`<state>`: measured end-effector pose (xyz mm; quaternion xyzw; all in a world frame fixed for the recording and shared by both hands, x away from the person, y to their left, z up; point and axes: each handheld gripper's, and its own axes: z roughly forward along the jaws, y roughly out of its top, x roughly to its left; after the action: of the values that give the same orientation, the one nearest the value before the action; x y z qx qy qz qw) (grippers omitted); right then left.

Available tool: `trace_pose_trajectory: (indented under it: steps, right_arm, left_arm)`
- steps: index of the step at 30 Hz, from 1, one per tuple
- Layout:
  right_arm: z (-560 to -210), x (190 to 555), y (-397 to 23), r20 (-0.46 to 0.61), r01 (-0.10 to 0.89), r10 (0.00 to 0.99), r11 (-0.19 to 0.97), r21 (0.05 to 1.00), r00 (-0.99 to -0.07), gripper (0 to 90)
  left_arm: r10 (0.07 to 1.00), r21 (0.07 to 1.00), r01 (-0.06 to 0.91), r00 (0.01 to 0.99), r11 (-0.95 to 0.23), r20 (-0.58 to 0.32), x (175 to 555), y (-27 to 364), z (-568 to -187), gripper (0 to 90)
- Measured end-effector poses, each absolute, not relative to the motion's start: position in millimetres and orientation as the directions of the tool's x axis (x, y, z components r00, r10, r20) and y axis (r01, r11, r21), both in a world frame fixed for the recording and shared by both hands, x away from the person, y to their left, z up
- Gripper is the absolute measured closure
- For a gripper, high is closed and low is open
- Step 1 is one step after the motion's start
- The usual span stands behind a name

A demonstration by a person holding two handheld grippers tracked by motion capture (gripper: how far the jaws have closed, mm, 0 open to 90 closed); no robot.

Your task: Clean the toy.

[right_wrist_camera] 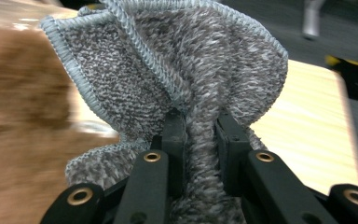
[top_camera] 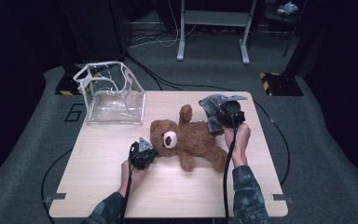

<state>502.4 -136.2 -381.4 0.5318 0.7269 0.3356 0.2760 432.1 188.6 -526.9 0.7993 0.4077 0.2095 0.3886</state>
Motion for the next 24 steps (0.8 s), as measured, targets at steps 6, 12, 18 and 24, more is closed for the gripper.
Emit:
trace_pose_trajectory:
  steps: [6, 12, 18, 24]
  right_arm:
    - [-400.0, 509.8, -109.8, -0.028, 0.624, 0.93, 0.267, 0.734, -0.366, 76.8]
    - [-418.1, 521.6, -130.8, -0.011, 0.668, 0.952, 0.222, 0.71, -0.305, 76.8]
    - [-424.0, 525.1, -167.7, -0.076, 0.714, 0.98, 0.185, 0.676, -0.181, 76.8]
    - [-399.7, 501.0, -190.5, -0.056, 0.654, 0.988, 0.135, 0.745, -0.141, 76.7]
  left_arm:
    - [0.815, 0.79, 0.492, 0.58, -0.365, 0.015, 432.0, 188.7, -526.8, 84.2]
    - [0.813, 0.791, 0.491, 0.582, -0.364, 0.013, 432.0, 188.9, -526.8, 84.1]
    - [0.813, 0.792, 0.489, 0.582, -0.366, 0.016, 432.2, 188.8, -526.8, 84.1]
    - [0.813, 0.791, 0.489, 0.583, -0.367, 0.016, 432.2, 188.7, -526.8, 84.1]
